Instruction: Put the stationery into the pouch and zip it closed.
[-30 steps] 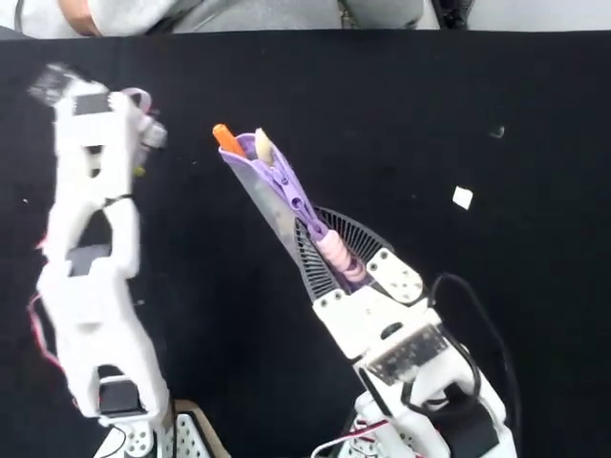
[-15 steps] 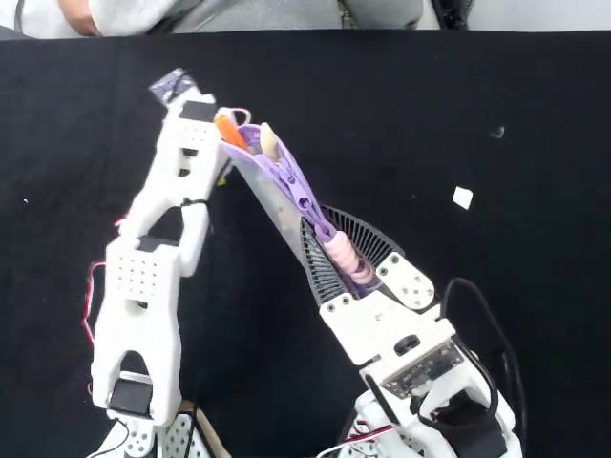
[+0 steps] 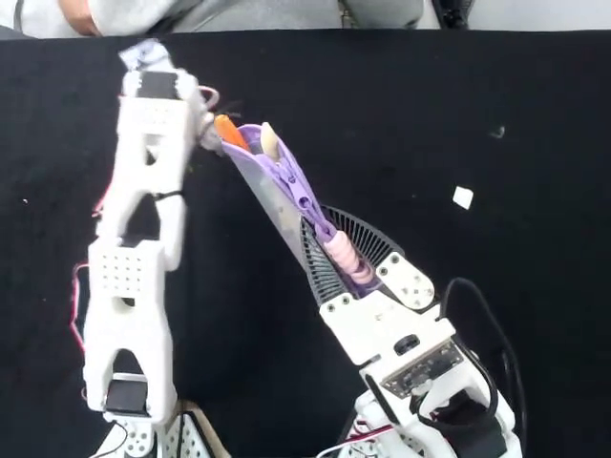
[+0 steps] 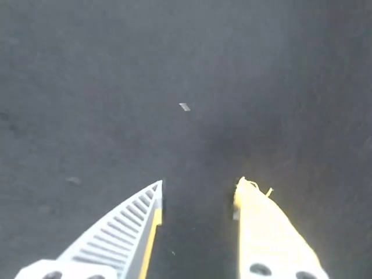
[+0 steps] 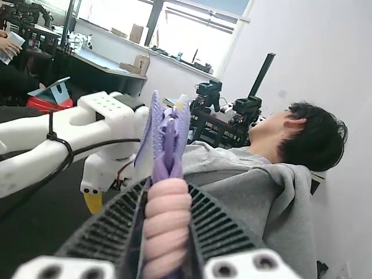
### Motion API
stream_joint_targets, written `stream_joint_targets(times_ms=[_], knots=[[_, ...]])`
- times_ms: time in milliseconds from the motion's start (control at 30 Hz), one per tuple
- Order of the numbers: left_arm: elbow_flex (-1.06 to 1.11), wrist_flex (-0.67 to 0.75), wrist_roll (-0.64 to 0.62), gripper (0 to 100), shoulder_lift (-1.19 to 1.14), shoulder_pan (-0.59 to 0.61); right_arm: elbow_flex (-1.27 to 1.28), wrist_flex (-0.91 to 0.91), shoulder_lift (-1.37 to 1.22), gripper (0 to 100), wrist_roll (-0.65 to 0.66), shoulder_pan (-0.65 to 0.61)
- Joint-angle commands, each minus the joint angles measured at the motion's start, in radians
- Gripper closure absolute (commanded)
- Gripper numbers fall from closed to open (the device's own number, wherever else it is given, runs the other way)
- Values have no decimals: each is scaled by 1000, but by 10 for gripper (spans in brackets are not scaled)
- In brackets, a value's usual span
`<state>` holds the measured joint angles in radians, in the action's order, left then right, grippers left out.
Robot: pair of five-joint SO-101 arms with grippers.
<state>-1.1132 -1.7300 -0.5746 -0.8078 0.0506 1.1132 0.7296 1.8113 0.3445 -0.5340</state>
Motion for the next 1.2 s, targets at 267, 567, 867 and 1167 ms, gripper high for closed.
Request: stream_joint_targets(times_ms=[267,567,867,1167], knots=[[-311,-31,322,793,31,136,-54,-3,114,987,-2,12],[-348,-32,618,793,239,143,-54,17,114,987,0,12],[-116,-32,743,793,618,105,-53,17,114,987,0,12],[423,-12,744,793,1080,-27,-24,11,114,987,26,12]])
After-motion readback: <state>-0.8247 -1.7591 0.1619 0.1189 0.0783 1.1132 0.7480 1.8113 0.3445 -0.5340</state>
